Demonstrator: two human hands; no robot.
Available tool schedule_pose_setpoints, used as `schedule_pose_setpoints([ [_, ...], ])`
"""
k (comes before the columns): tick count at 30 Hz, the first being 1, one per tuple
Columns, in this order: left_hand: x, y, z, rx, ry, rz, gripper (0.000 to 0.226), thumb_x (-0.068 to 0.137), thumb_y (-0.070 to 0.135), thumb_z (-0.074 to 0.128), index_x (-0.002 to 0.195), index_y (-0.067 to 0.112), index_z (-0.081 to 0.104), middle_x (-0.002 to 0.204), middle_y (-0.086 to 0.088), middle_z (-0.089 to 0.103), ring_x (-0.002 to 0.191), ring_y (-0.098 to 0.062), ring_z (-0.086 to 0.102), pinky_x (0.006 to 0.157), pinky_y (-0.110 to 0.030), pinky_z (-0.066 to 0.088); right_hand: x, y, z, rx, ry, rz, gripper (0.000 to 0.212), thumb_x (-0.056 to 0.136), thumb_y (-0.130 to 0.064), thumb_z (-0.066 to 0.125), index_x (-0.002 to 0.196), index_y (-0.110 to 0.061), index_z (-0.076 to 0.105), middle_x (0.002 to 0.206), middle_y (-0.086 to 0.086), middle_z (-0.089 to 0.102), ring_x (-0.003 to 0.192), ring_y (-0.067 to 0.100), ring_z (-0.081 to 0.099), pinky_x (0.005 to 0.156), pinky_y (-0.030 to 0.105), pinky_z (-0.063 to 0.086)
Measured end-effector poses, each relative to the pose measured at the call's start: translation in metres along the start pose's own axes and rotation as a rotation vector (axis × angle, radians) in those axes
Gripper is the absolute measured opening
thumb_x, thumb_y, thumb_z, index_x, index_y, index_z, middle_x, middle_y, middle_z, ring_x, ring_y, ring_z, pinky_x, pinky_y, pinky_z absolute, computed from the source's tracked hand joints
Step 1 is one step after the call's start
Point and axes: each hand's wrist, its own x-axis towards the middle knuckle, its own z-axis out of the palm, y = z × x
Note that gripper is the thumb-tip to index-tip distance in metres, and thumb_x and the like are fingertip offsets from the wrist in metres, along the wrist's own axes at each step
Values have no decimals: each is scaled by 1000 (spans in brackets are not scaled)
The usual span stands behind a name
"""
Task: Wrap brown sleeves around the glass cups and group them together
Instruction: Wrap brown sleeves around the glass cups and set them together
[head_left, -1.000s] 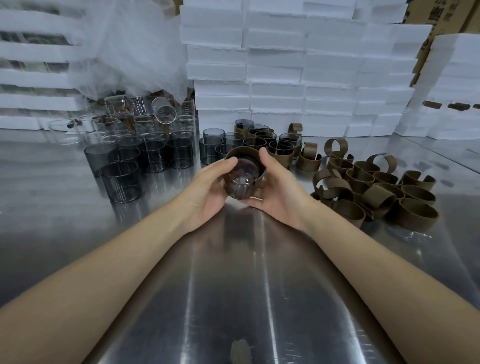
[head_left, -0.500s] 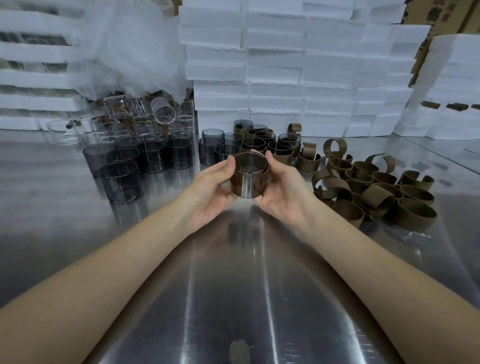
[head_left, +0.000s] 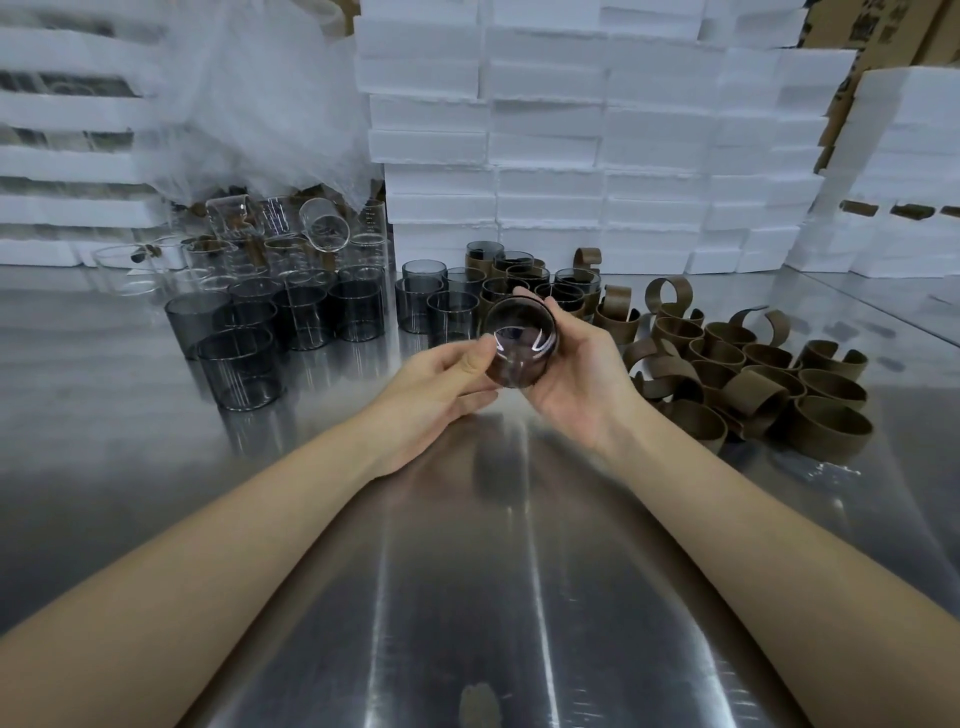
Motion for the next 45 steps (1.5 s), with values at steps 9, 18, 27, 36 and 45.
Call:
schedule_pose_setpoints([
  [9,-3,-5,0,252,112,201,64,71,-20,72,117,22,57,117,9,63,105,8,62,82,-8,47,-1,1,-1,-90,114,19,29,98,-24,46,117,-9,61,111,15,66,94,27,65,84,42,54],
  [18,-2,-3,-4,187,175,240,74,68,-36,53,129,5,51,123,3,59,111,-10,62,84,-18,51,1,8,2,-143,108,76,38,104,-23,30,133,-14,53,133,16,58,117,32,54,110,51,34],
  [27,-3,-3,-4,194,217,262,74,67,-36,54,126,8,53,125,3,58,104,2,64,83,-16,50,0,10,1,-240,70,47,29,103,-24,37,120,-15,59,112,12,62,106,25,56,99,41,44],
  [36,3,-5,-6,115,278,179,51,85,-19,57,128,8,50,121,-3,61,91,-5,71,74,-17,55,1,20,-4,-1093,311,-333,54,68,-19,86,108,-21,49,115,2,53,100,9,53,84,21,46],
  [45,10,-9,-17,222,403,126,57,87,-25,27,98,18,63,120,-8,61,100,-14,67,87,-24,55,0,5,-19,-1354,426,-391,66,86,-15,71,145,-15,40,150,4,37,138,18,35,110,22,25],
])
